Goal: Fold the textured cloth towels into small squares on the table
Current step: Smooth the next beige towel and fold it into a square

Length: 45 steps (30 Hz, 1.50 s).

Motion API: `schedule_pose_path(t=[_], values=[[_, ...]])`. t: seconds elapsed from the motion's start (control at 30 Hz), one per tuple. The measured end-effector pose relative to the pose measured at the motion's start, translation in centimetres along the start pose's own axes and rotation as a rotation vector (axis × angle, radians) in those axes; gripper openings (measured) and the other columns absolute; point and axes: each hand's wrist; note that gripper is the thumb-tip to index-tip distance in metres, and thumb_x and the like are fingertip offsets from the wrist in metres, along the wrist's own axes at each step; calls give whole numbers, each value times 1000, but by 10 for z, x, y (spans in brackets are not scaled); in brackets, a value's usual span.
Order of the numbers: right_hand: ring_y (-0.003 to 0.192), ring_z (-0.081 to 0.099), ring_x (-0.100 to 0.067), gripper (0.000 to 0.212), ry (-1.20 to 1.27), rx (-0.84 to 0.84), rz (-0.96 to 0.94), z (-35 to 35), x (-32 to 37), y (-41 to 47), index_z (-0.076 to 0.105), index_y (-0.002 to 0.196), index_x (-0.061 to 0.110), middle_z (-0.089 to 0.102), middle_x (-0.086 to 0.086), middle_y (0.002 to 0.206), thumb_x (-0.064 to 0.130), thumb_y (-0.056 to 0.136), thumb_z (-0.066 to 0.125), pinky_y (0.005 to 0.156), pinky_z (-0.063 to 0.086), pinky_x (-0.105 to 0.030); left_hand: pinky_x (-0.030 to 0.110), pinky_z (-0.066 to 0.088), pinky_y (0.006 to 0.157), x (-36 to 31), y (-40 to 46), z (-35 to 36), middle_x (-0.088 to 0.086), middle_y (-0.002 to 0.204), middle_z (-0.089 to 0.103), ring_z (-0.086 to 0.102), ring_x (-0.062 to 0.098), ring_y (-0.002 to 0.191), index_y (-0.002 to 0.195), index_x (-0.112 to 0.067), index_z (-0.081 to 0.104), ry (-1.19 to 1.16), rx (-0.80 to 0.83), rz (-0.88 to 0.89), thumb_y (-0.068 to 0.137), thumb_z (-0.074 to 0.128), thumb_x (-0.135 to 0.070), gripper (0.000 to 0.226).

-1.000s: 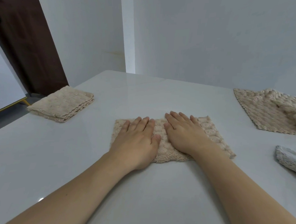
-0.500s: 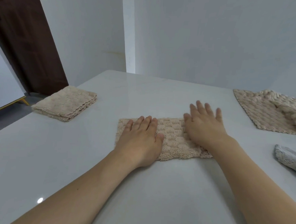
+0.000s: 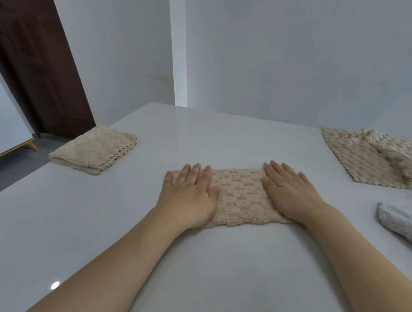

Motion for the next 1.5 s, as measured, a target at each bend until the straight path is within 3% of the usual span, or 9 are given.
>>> schedule_pose_path(t=[0.13, 0.33, 0.47, 0.7, 0.8, 0.93, 1.2, 1.3, 1.5], values=[[149, -3, -13, 55, -5, -13, 86, 0, -13, -14, 5, 155, 29, -2, 9, 163, 44, 102, 11, 121, -2, -39, 48, -7, 121, 5, 1, -2, -4, 165, -9, -12, 16, 150, 157, -29, -4, -16, 8, -44, 102, 11, -49, 61], [148, 10, -15, 52, 16, -352, -7, -3, 18, -42, 27, 151, 18, 18, 0, 161, 35, 103, 20, 121, -2, -40, 47, -5, 121, 6, 2, 0, -5, 165, -6, -9, 15, 151, 157, -29, -1, 5, -11, -49, 101, 11, -51, 61], [149, 2, -13, 55, 24, -131, -165, 16, 35, -38, 16, 155, 21, 9, 4, 163, 39, 103, 15, 121, -2, -38, 45, -5, 121, 6, 5, 2, -7, 165, -6, -8, 14, 151, 156, -31, -1, 26, -18, -60, 101, 10, -51, 60], [149, -4, -12, 55, 10, -12, -215, 9, 20, -23, 8, 155, 27, 0, 8, 163, 42, 103, 12, 120, -6, -41, 46, -6, 121, 5, 2, -4, -9, 165, 2, -3, 12, 151, 157, -28, 7, 7, -33, -75, 104, 13, -44, 56], [149, 4, -14, 54, 68, -106, -201, 4, 21, -21, 17, 154, 28, 9, 6, 162, 43, 103, 14, 121, -5, -40, 49, -13, 119, -6, -1, -13, -5, 165, 5, -3, 16, 151, 157, -22, 9, 92, -93, -132, 103, 11, -40, 57], [149, 4, -16, 53, 75, -152, -219, 5, 22, -18, 18, 154, 28, 10, 5, 162, 41, 103, 14, 121, -3, -41, 40, -4, 122, -43, -5, -8, -6, 164, 13, 2, 13, 150, 155, -22, 19, -70, -259, -8, 105, 19, -33, 52], [149, -2, -15, 53, 2, -60, -217, 11, 16, -11, 9, 155, 30, 1, 6, 163, 42, 103, 12, 121, -4, -41, 43, -3, 122, -51, 10, 14, -9, 165, 1, -4, 12, 151, 158, -24, 3, 88, -107, 7, 104, 13, -43, 58], [149, -6, -13, 54, 5, -22, -174, 7, 8, -9, 5, 155, 31, -3, 8, 163, 42, 102, 11, 120, -5, -42, 41, -5, 122, -37, 9, 11, -11, 164, -3, -7, 10, 150, 157, -26, 1, 69, -60, -11, 103, 12, -46, 59], [149, -4, -22, 56, 2, -77, 100, -2, -19, -6, 9, 155, 23, 0, 3, 163, 37, 102, 11, 119, -8, -48, 49, -7, 120, 7, 7, -2, -6, 165, 0, -5, 18, 151, 157, -22, 5, 14, -64, -294, 102, 12, -44, 60]])
Point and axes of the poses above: each hand's wrist, its own y-axis towards the middle knuckle, its own z-axis out of the palm, x = y × z
